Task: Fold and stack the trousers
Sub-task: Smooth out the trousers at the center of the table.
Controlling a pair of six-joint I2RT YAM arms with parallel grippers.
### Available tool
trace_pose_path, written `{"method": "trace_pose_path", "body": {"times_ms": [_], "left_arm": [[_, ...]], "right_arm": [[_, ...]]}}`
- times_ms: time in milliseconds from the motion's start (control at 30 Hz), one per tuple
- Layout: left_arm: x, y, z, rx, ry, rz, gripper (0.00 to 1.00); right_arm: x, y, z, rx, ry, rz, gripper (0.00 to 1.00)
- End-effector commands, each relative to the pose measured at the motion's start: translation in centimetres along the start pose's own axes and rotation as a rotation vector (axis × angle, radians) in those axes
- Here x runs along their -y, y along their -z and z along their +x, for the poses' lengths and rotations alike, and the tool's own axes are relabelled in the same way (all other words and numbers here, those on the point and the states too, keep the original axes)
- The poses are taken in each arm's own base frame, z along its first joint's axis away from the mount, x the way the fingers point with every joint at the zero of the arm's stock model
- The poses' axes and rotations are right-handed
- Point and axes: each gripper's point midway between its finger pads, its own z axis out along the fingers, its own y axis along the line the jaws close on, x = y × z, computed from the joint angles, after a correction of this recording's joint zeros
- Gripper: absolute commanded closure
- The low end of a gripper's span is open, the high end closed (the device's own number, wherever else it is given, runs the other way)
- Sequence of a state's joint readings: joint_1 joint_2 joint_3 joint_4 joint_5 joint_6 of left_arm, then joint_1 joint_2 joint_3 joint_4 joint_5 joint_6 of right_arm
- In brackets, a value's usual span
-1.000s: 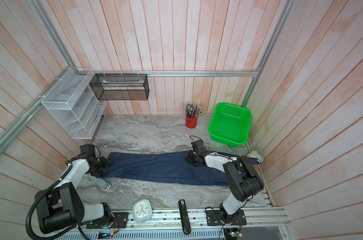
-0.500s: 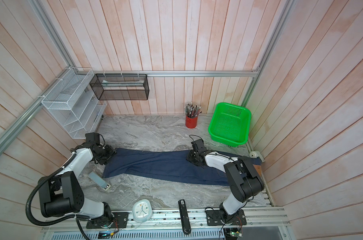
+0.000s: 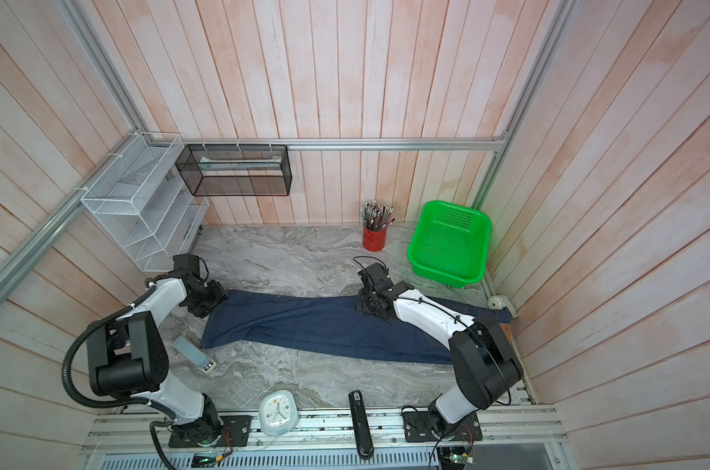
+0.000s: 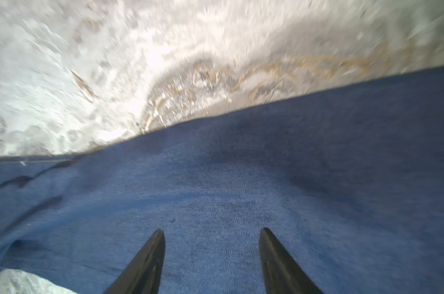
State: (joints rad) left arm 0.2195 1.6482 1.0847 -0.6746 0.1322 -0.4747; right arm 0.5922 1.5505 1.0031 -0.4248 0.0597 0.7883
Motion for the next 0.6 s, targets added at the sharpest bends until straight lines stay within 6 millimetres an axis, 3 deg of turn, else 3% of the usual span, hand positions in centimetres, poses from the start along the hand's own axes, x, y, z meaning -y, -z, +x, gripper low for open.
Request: {"method": "trace_pose_path", "body": {"times_ms": [0,400,567], "left_arm": [[-0.8,-0.6,-0.6,-0.010,-0.053,-0.065,0.38],[-2.1,-1.7,-3.0,-0.041,-0.224,-0.196,0.37],[-1.0,-3.4,-1.9,-0.150,-0.272,-0.129,0.38]], "right_arm": [[1.5,0.7,0.0,0.010,0.023,0.073,0.39],[0.3,-0.7,1.0,-0.039,0.027,0.015,0.40],[-1.1,-1.6,1.9,-0.070,0.061,-0.011,0.40]]}}
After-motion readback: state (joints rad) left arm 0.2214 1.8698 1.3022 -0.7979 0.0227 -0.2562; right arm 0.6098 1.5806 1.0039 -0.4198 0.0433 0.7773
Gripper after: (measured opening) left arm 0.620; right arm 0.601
